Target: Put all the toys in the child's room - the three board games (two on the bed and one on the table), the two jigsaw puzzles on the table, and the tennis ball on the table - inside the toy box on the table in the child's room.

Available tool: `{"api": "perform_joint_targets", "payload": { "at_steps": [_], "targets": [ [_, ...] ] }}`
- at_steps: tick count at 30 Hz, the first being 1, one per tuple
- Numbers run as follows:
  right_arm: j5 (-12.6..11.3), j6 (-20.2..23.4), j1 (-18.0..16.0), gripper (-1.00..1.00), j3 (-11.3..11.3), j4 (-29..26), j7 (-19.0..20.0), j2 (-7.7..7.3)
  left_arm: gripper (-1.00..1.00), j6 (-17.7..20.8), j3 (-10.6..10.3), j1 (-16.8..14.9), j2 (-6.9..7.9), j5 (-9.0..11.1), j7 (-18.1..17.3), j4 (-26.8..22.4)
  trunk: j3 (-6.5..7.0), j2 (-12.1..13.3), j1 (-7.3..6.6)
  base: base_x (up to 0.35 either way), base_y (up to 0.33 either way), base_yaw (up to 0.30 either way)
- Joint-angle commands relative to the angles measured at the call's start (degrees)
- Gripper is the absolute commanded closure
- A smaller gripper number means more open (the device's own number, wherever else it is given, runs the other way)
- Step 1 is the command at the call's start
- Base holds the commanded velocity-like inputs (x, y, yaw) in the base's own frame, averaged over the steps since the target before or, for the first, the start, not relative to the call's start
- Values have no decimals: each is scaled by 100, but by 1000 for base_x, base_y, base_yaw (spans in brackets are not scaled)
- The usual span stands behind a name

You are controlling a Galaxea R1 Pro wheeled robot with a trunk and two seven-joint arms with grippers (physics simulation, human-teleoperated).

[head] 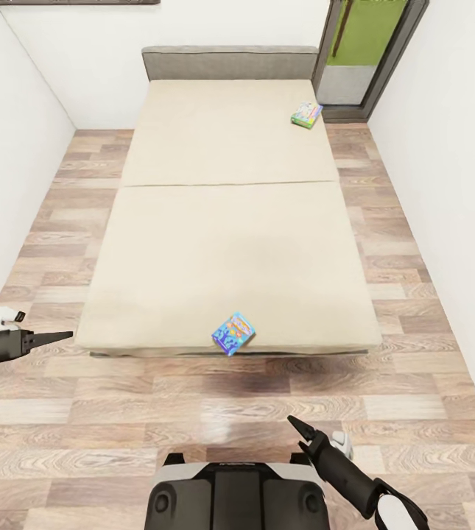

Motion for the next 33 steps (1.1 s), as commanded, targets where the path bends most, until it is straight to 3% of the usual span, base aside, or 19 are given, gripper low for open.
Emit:
{"api": "perform_joint_targets", "payload": {
  "at_steps": [1,33],
  "targets": [
    [-33,-21,-1,-100,5,15,-1,-8,-100,61,-1,-2,3,-4,-23,0,4,-7,3,0,0,0],
    [-42,-185,-1,-100,17,75,1,-13,-100,52,-1,-2,10,-4,-23,9,310,-7,3,0,0,0]
  ]
}}
